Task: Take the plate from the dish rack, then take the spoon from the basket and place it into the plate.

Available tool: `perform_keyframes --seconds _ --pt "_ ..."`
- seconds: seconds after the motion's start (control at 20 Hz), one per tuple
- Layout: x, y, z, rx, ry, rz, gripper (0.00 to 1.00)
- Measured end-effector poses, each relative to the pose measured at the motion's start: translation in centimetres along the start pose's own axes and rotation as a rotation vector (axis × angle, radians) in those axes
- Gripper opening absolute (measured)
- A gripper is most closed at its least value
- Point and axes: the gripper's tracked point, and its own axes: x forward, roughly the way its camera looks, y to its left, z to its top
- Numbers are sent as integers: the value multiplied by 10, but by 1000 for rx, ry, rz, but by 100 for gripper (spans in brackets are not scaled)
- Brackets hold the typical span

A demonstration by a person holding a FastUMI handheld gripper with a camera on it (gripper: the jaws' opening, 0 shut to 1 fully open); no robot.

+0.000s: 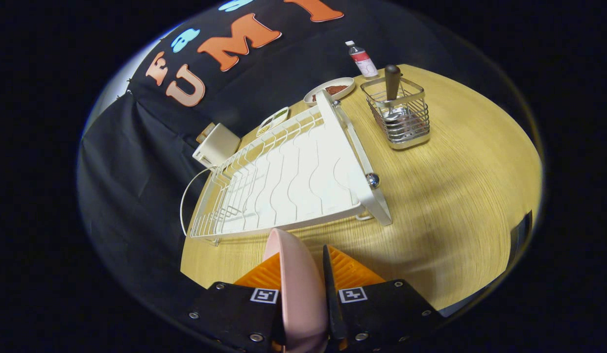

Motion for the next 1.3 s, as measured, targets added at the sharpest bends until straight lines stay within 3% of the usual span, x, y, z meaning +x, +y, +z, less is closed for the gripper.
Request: perform_keyframes --seconds 0.4,0.7,1.0,1.3 --pt "13 -22 -6 48 -5 -34 31" --pt "22 -35 -8 -17 -10 -101 41" --pt "23 -42 0 -138 -23 -184 58" --pt "8 -31 1 -160 -24 -167 72"
